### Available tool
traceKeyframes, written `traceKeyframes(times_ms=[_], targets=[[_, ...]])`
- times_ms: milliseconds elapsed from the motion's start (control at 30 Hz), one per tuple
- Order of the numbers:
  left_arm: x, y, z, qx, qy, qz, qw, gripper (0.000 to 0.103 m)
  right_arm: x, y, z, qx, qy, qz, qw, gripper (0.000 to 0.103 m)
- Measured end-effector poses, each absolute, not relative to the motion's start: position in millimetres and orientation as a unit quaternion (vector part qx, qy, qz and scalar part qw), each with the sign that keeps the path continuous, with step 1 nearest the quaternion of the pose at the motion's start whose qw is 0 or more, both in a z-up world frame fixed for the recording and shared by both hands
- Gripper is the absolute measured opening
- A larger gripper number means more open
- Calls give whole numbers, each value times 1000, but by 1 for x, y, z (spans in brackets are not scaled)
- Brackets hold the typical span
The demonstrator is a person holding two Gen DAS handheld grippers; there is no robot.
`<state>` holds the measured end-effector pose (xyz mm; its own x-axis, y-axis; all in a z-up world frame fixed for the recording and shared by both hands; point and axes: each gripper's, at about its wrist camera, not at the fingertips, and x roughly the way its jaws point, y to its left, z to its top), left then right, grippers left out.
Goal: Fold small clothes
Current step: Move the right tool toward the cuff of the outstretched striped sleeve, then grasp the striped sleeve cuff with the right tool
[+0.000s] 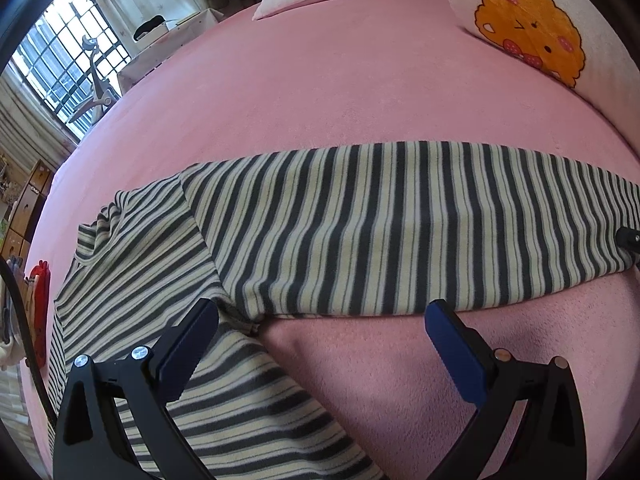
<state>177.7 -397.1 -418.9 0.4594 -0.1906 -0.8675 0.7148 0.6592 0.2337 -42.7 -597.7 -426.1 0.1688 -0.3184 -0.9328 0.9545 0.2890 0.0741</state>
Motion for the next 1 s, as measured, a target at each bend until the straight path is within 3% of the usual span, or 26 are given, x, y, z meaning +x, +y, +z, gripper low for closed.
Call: traceKeyframes(times_ms=[67, 133, 400, 633, 1000], targets=[[180, -396, -417, 298, 436, -281, 801, 103, -39, -602, -427, 359, 436, -472, 677, 17], [182, -395, -416, 296, 437, -278, 803, 103, -39, -602, -425, 363, 431, -455, 689, 6], [184, -392, -412, 285, 437, -271, 809, 103, -40, -594, -407, 332, 423, -443, 718, 5], [183, -386, -399, 277, 433, -263, 817, 103, -3, -566, -378, 194, 444, -458, 745, 5], [198, -342, -357, 230, 438, -206, 844, 103, 41, -532, -350, 84, 454, -430, 776, 5]])
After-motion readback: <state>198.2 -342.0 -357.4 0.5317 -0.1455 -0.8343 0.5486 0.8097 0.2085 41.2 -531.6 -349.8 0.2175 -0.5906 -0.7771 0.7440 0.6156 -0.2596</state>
